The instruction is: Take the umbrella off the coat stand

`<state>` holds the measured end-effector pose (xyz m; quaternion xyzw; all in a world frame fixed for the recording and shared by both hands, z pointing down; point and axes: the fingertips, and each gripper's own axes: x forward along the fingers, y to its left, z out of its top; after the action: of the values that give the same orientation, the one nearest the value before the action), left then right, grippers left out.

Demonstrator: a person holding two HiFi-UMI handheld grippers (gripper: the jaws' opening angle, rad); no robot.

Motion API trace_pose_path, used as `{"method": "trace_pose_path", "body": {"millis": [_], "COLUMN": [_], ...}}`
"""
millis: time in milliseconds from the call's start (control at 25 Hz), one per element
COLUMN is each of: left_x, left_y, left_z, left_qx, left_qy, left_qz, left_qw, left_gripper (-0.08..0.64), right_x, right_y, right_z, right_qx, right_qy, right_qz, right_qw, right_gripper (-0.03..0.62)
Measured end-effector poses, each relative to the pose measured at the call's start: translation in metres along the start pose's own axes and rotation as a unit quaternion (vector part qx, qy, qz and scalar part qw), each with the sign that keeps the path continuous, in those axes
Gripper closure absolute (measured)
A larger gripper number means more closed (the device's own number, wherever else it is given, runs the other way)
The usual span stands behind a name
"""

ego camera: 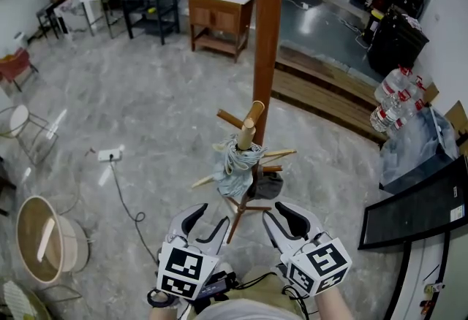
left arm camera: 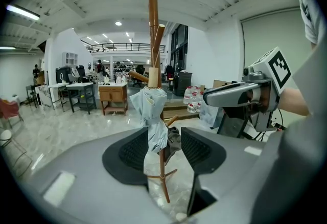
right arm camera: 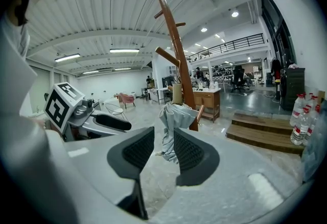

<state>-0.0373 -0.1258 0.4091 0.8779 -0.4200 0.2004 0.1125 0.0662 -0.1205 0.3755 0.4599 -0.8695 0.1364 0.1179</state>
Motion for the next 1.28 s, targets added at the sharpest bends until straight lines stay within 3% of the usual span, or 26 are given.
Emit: {"method": "trace_pose_path", "body": {"millis": [440,1280], "left_x": [0.011,0.028], "left_y": [0.015,0.037], "left_z": [0.001,0.013], "left_qx": [-0.009,-0.058], "left_qy": [-0.001,-0.01], "left_qz": [0.024,0.118], "left_qw": [0.9997,0.9912], "left_gripper": [0.347,0.341], "right_x": [0.023,0.08], "right_y": [-0.007,-0.034], "right_z": [0.02,0.056], "right_qx": [-0.009,-0.033], "right_qy": [-0.015,-0.016], "right_qz": [0.024,0.114], "right_qw": [1.0,0.993], "right_gripper": [0.477,0.457]}}
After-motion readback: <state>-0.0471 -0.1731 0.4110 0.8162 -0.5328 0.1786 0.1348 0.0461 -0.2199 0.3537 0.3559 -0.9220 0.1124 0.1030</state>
